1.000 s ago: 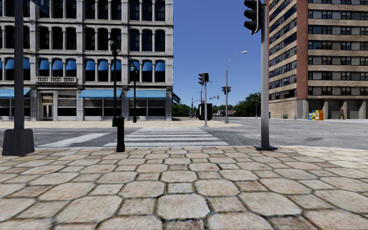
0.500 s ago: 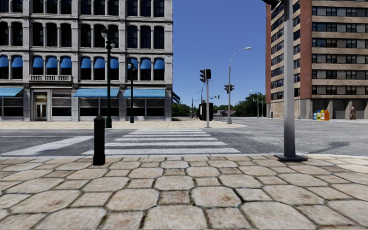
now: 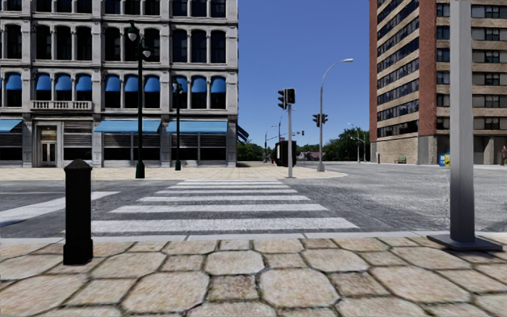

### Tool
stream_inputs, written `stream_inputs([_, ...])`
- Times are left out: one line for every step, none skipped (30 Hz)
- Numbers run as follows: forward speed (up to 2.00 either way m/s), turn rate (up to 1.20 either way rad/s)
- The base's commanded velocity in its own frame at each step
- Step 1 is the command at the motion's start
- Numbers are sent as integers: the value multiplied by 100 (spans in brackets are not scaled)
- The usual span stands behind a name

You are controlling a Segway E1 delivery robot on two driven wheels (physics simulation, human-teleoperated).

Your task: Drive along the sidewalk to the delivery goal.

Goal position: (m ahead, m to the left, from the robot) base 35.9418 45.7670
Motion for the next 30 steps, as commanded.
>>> stream_inputs([200, 0])
stream_inputs([200, 0])
stream_inputs([200, 0])
stream_inputs([200, 44])
stream_inputs([200, 97])
stream_inputs([200, 120])
stream_inputs([200, 79])
stream_inputs([200, 79])
stream_inputs([200, 5])
stream_inputs([200, 0])
stream_inputs([200, 0])
stream_inputs([200, 0])
stream_inputs([200, 0])
stream_inputs([200, 0])
stream_inputs([200, 0])
stream_inputs([200, 0])
stream_inputs([200, 0])
stream_inputs([200, 0])
stream_inputs([200, 0])
stream_inputs([200, 0])
stream_inputs([200, 0])
stream_inputs([200, 0])
stream_inputs([200, 0])
stream_inputs([200, 0])
stream_inputs([200, 0])
stream_inputs([200, 42])
stream_inputs([200, 117])
stream_inputs([200, 120])
stream_inputs([200, 116])
stream_inputs([200, 116])
